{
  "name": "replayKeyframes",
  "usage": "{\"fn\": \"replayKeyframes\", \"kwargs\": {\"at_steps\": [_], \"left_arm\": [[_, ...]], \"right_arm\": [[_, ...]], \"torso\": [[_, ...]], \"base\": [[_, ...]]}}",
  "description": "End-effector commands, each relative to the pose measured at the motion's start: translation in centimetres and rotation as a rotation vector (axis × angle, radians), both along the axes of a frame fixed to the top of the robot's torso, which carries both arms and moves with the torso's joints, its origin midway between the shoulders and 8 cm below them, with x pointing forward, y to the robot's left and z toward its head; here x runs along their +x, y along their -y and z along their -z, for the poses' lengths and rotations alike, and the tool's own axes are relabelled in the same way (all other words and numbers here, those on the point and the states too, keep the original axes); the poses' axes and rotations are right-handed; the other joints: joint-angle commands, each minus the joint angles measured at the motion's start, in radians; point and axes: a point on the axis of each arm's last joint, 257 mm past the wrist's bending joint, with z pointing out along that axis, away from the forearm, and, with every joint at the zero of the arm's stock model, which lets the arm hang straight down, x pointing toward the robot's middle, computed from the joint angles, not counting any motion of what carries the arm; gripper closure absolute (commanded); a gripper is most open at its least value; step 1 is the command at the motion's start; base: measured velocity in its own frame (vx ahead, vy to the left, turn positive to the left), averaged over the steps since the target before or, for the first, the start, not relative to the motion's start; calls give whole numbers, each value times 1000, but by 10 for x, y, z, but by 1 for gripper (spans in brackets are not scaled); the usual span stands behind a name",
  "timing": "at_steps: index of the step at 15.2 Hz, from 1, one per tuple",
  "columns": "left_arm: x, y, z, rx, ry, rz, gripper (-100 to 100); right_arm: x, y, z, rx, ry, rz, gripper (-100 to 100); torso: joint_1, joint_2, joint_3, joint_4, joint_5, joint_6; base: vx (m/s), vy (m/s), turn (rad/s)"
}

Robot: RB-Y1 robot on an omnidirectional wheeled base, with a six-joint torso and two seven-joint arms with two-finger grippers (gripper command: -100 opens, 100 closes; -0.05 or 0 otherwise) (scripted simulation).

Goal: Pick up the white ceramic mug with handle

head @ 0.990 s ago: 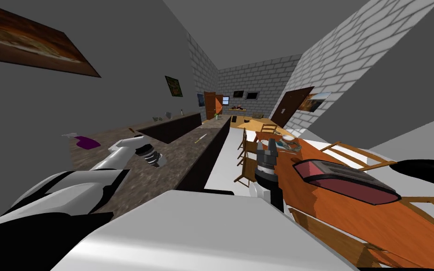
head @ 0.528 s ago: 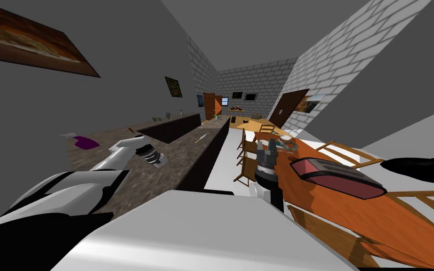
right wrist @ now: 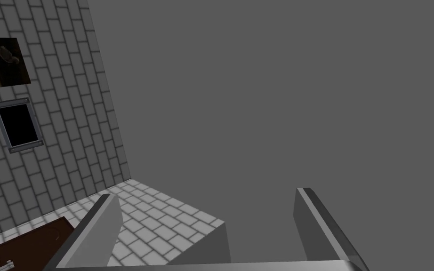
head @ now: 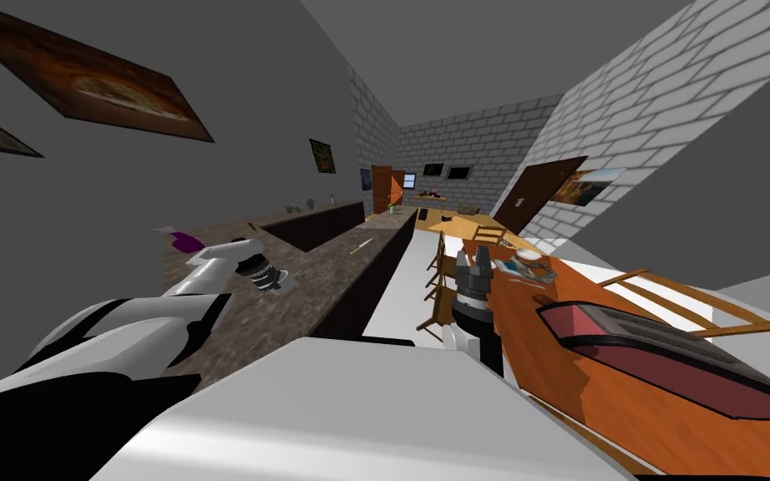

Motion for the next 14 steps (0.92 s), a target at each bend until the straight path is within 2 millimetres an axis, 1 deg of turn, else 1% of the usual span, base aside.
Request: {"fn": "replayKeyframes", "kwargs": {"at_steps": [1, 8, 13, 14], "left_arm": [[-1, -5, -3, 1, 1, 20, 100], [-4, -13, -8, -6, -3, 89, 100], [-6, -15, -10, -17, -7, 134, 100], [-5, -15, -10, -14, -5, 116, 100]], "right_arm": [[0, 0, 0, 0, 0, 0, 0], [0, 0, 0, 0, 0, 0, 0], [0, 0, 0, 0, 0, 0, 0], [0, 0, 0, 0, 0, 0, 0]], "torso": [[0, 0, 0, 0, 0, 0], [-4, -4, -2, -1, -1, 1], [-3, -3, -2, -1, -1, 1], [-3, -4, -2, -1, -1, 2]], "base": [[74, -56, 132], [104, -74, 141], [77, -59, 108], [53, -39, 45]]}}
